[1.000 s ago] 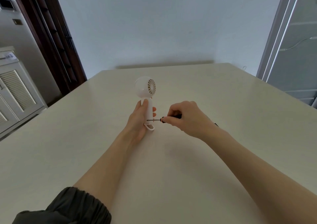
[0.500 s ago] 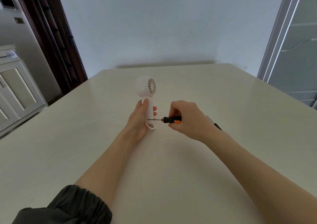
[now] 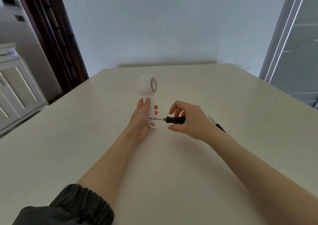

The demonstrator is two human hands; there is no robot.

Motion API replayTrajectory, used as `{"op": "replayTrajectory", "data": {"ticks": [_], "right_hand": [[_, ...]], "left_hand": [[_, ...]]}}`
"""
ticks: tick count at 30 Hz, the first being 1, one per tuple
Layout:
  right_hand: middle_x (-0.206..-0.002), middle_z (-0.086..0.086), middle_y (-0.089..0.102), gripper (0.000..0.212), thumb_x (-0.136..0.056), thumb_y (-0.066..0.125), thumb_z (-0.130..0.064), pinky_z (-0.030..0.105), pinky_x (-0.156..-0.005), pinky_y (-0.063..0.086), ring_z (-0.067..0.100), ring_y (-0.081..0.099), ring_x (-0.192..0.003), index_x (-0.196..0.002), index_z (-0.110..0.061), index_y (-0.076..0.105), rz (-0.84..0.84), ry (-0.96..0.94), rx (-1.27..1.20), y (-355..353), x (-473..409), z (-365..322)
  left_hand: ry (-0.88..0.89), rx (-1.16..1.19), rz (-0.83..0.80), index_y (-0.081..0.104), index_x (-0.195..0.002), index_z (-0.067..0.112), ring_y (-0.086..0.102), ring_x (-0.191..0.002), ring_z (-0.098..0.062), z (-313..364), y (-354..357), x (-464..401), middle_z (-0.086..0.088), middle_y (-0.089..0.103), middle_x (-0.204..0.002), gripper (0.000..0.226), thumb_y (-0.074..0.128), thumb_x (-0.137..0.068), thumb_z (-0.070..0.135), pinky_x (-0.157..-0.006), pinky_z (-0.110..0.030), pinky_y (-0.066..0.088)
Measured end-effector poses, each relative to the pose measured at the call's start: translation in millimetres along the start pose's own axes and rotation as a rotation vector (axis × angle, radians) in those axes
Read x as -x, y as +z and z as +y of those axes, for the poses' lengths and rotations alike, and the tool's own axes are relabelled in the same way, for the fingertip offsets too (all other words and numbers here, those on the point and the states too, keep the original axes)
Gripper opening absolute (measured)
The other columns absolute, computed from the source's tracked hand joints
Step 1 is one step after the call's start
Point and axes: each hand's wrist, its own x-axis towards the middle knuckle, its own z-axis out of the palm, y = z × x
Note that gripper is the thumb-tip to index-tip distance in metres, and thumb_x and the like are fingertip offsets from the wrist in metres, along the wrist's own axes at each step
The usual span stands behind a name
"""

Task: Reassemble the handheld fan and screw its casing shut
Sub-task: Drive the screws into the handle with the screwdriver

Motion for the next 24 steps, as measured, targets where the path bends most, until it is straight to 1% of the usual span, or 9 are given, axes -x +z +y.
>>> {"op": "replayTrajectory", "data": {"ticks": [2,5,8,10,13,17,20,21,24], "right_hand": [[-0.080,-0.007,0.055,0.030,-0.070,0.069,-0.006,0.012,-0.054,0.036,0.009,0.048,-0.062,-0.088,-0.023,0.053,0.020,-0.035,-0.007,-0.6,0.0,-1.3],[-0.073,-0.007,0.053,0.022,-0.071,0.065,-0.003,0.010,-0.056,0.037,0.007,0.047,-0.063,-0.079,-0.019,0.053,0.057,-0.068,0.008,-0.2,0.5,-2.7],[-0.072,-0.007,0.056,0.013,-0.074,0.071,-0.008,0.013,-0.057,0.036,0.011,0.048,-0.066,-0.077,-0.012,0.058,0.058,-0.065,0.005,-2.3,0.5,-2.6],[-0.067,-0.008,0.055,0.011,-0.077,0.072,-0.016,0.016,-0.054,0.035,0.007,0.047,-0.060,-0.076,-0.012,0.062,0.058,-0.035,-0.018,-3.6,0.0,-2.3],[-0.061,-0.005,0.059,0.020,-0.082,0.069,-0.028,0.015,-0.048,0.032,0.005,0.042,-0.049,-0.075,-0.009,0.065,0.015,0.034,-0.075,-4.2,-1.3,-2.1],[-0.060,-0.004,0.063,0.026,-0.085,0.065,-0.032,0.012,-0.045,0.033,0.002,0.042,-0.041,-0.076,-0.009,0.066,-0.032,0.108,-0.117,-3.4,-1.1,-2.8],[-0.073,-0.004,0.063,0.017,-0.078,0.074,-0.029,0.008,-0.048,0.036,0.000,0.049,-0.050,-0.082,-0.015,0.066,0.002,0.109,-0.127,-1.2,1.5,-2.6],[-0.080,-0.003,0.063,0.020,-0.074,0.077,-0.025,0.007,-0.051,0.038,0.001,0.052,-0.057,-0.087,-0.018,0.064,0.012,0.105,-0.124,-1.6,2.4,-3.0],[-0.088,-0.001,0.060,0.032,-0.069,0.073,-0.008,0.017,-0.059,0.043,0.018,0.056,-0.068,-0.094,-0.020,0.056,0.015,0.070,-0.128,-3.4,3.1,-4.5]], "left_hand": [[0.003,0.007,0.002,0.051,-0.107,0.026,0.051,-0.079,-0.015,-0.2,-0.3,-0.4,-0.003,0.055,-0.090,0.017,0.039,-0.101,0.035,-0.072,-0.027,0.041],[0.008,0.004,0.005,0.052,-0.101,0.028,0.051,-0.080,-0.016,-0.1,-0.7,-0.9,-0.003,0.056,-0.090,0.015,0.040,-0.100,0.036,-0.072,-0.027,0.042],[0.010,0.002,0.000,0.053,-0.101,0.029,0.051,-0.080,-0.016,-1.0,-1.1,-1.0,-0.003,0.055,-0.090,0.015,0.040,-0.100,0.036,-0.073,-0.028,0.042],[0.015,-0.013,-0.002,0.053,-0.102,0.029,0.051,-0.079,-0.016,-0.6,-0.7,-0.9,-0.002,0.055,-0.090,0.016,0.039,-0.100,0.037,-0.073,-0.028,0.041],[0.017,-0.053,-0.013,0.053,-0.105,0.030,0.051,-0.079,-0.015,-0.3,-0.2,-1.6,-0.001,0.056,-0.089,0.018,0.037,-0.101,0.038,-0.073,-0.028,0.041],[0.024,-0.057,-0.004,0.050,-0.112,0.027,0.051,-0.079,-0.015,-1.1,-0.3,-1.8,-0.001,0.056,-0.089,0.021,0.036,-0.101,0.038,-0.074,-0.028,0.041],[0.021,-0.035,0.000,0.052,-0.107,0.028,0.051,-0.079,-0.015,-1.5,0.2,-1.7,-0.001,0.056,-0.089,0.018,0.037,-0.101,0.036,-0.074,-0.028,0.041],[0.020,-0.035,0.001,0.052,-0.107,0.028,0.051,-0.079,-0.016,-1.6,0.2,-2.0,-0.002,0.056,-0.090,0.018,0.037,-0.101,0.036,-0.074,-0.028,0.041],[0.021,-0.029,0.001,0.049,-0.115,0.024,0.051,-0.079,-0.015,-2.0,-0.8,-2.5,-0.002,0.056,-0.090,0.022,0.037,-0.101,0.036,-0.073,-0.028,0.042]]}}
